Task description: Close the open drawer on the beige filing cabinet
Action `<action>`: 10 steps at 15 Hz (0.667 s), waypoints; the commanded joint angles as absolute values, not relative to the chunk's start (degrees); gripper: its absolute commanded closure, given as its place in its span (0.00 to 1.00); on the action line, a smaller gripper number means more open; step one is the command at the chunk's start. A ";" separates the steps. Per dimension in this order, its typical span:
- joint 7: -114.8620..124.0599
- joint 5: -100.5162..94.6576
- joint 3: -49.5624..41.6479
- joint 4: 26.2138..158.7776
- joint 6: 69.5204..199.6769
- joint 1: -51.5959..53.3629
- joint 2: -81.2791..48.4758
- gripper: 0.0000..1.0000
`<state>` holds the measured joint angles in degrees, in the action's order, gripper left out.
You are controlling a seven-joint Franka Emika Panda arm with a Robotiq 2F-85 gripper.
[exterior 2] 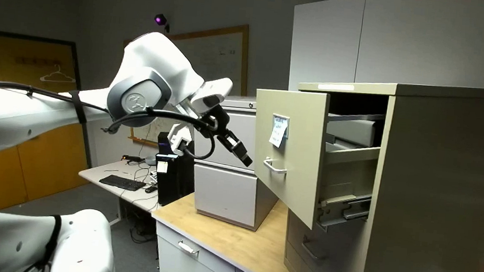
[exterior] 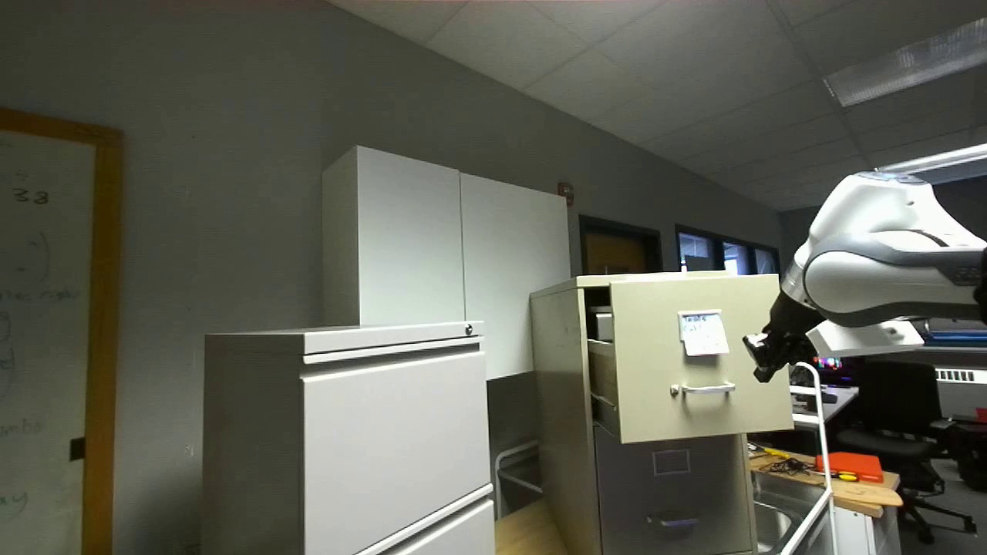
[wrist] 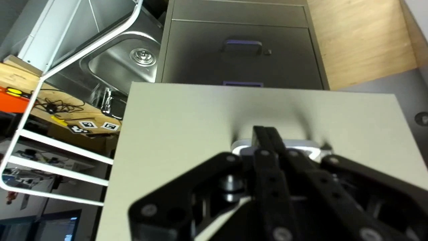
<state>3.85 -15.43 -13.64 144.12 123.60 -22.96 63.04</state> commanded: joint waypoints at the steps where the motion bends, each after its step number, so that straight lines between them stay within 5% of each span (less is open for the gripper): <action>1: 6.25 -15.30 -15.15 143.96 128.46 -25.19 62.87 1.00; 10: 7.52 -12.62 -17.65 142.27 141.27 -27.00 57.19 1.00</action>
